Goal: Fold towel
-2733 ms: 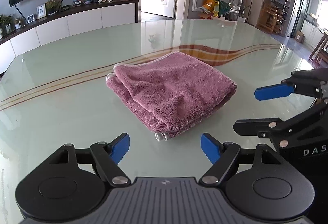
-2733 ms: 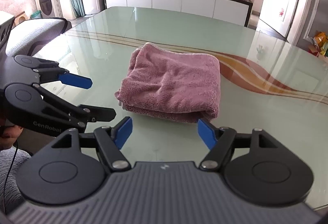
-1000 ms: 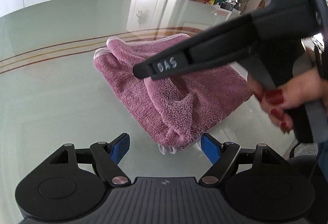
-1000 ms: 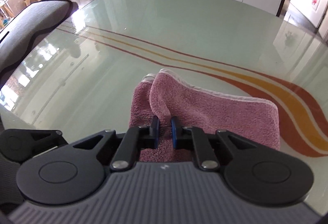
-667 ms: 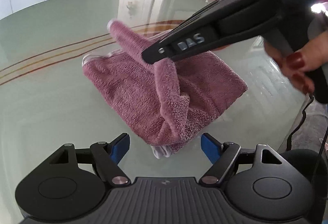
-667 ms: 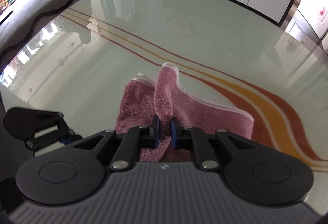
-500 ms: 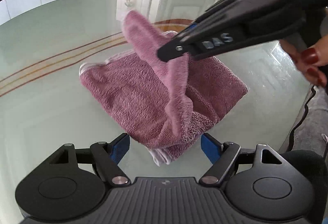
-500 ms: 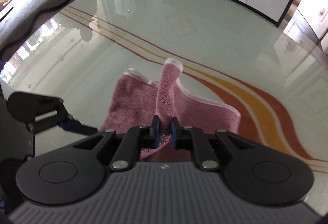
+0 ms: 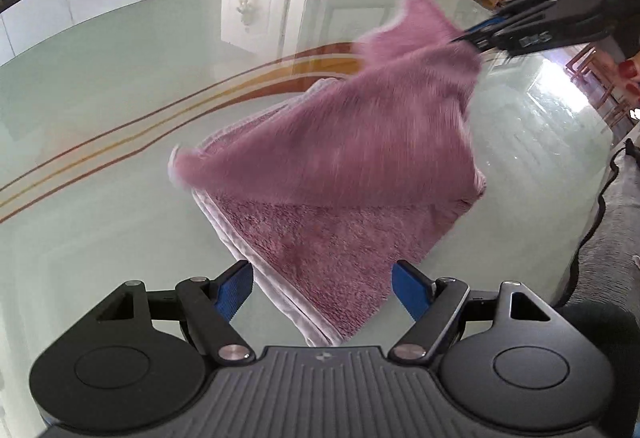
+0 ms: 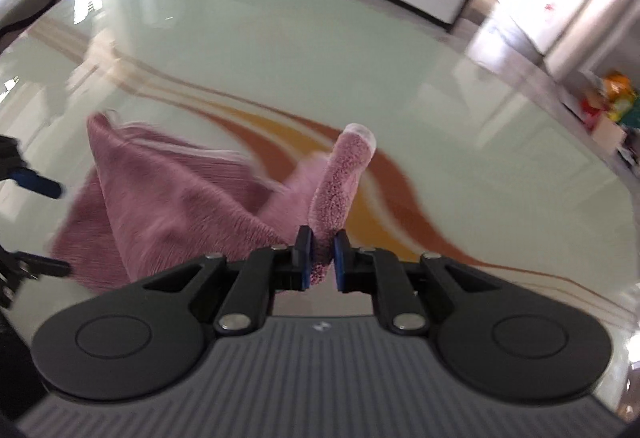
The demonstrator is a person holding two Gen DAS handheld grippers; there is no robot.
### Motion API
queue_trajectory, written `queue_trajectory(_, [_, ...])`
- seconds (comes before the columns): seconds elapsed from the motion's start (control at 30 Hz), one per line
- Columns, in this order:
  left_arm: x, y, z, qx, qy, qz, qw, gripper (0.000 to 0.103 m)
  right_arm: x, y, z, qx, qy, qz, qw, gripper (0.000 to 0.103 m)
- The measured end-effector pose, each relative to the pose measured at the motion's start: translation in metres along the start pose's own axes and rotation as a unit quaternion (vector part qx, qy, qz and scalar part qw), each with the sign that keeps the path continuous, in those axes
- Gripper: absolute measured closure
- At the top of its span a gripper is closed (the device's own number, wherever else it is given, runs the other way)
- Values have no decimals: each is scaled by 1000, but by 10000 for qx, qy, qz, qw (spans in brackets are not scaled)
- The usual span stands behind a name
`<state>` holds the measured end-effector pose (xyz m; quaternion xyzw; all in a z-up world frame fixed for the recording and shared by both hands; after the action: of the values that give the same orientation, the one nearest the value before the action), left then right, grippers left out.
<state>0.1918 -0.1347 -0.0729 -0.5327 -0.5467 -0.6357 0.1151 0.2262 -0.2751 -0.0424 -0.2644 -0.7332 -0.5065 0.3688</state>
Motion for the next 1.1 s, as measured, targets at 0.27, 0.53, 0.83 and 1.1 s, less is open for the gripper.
queue_trajectory(0.27, [-22,4,11,-2,332,71,9994,24,-27,-36,-37,-126,-357,419,9984,92])
queue_trajectory(0.53, [-30,8,38,11,511,60,9987,25,-46,-57,-48,10,-882,484,9949,59])
queue_trajectory(0.83, [-34,20,34,-42,538,-67,9985,35,-16,-1,14,-20,552,-550,9970,56])
queue_trajectory(1.1, [-34,25,41,-6,634,-73,9980,35,-35,27,122,1110,943,-447,9883,49])
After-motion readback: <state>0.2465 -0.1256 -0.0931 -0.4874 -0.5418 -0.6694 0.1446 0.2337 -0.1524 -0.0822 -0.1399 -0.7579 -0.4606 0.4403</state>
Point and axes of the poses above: each gripper's, at about its wrist camera, not at the fingertips, and x roughly against the way its jaws point, z to its left, y to its top, the point moved 1 cm from there along -x, roughly the way its jaws point, and after that the axes turned 5 degrees about -z, right-handed, at the moved point
